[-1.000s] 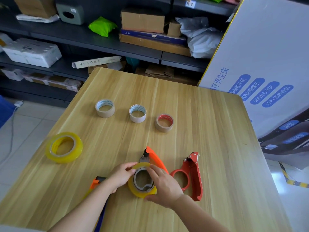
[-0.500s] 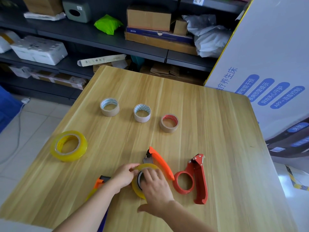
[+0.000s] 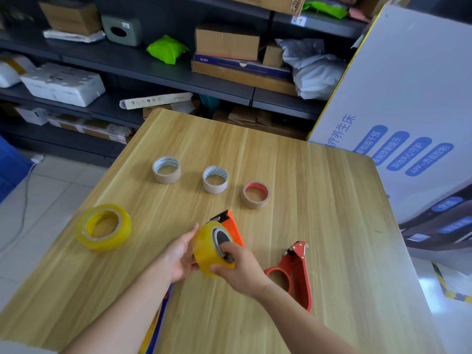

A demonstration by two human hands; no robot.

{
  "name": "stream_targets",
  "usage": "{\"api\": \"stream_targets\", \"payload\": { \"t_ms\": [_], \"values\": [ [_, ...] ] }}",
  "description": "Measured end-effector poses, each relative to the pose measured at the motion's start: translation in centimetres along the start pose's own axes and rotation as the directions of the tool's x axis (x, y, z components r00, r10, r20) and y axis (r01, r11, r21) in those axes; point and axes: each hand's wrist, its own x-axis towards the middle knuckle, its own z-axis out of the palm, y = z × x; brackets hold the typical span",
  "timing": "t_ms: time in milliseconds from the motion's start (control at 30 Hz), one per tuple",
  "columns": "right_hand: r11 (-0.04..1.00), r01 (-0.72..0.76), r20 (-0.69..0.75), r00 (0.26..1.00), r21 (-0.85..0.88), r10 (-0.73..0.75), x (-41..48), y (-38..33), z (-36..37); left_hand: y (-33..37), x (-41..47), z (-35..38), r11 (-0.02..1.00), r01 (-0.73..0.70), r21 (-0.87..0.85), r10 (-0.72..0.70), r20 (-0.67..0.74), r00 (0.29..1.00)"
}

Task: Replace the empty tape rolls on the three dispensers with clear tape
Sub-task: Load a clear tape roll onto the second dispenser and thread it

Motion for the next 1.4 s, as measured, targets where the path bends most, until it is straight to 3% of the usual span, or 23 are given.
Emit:
{"api": "stream_targets", "payload": {
  "t_ms": [200, 433, 567, 700, 833, 1000, 1200, 1400],
  "values": [
    [0.955, -0.062, -0.142, 0.984, 0.291, 0.107, 0.7, -1.8, -0.4, 3.0, -2.8, 3.3, 0.977, -0.211, 0.022, 0.212, -0.111, 0.971],
    [0.853, 0.045, -0.228, 0.97, 0.52, 0.087, 0.5, -3.2, -2.2, 5.1, -6.2, 5.4, 0.88, -0.449, 0.155, 0.463, -0.062, 0.884],
    [0.775, 0.107, -0.28, 0.955, 0.622, 0.093, -0.1, -5.0, -4.0, 5.8, -8.4, 5.7, 0.7, -0.601, 0.387, 0.65, 0.004, 0.76],
    [0.735, 0.158, -0.295, 0.954, 0.66, 0.059, -0.7, -6.7, -5.4, 6.4, -10.1, 5.6, 0.45, -0.774, 0.447, 0.794, 0.197, 0.575],
    [0.728, 0.202, -0.315, 0.949, 0.655, 0.021, -1.2, -7.9, -5.9, 7.4, -11.1, 6.3, 0.362, -0.805, 0.471, 0.849, 0.189, 0.493],
    [0.74, 0.218, -0.342, 0.939, 0.636, 0.017, -1.3, -8.1, -6.2, 9.0, -11.8, 6.5, 0.469, -0.803, 0.367, 0.813, 0.177, 0.555],
    [0.741, 0.241, -0.394, 0.918, 0.627, 0.034, -1.2, -8.2, -6.8, 10.8, -12.8, 7.8, 0.504, -0.762, 0.406, 0.751, 0.229, 0.619],
    [0.751, 0.234, -0.424, 0.903, 0.618, 0.067, -1.7, -8.9, -7.6, 12.2, -13.1, 8.4, 0.566, -0.71, 0.419, 0.711, 0.189, 0.678]
  ]
}}
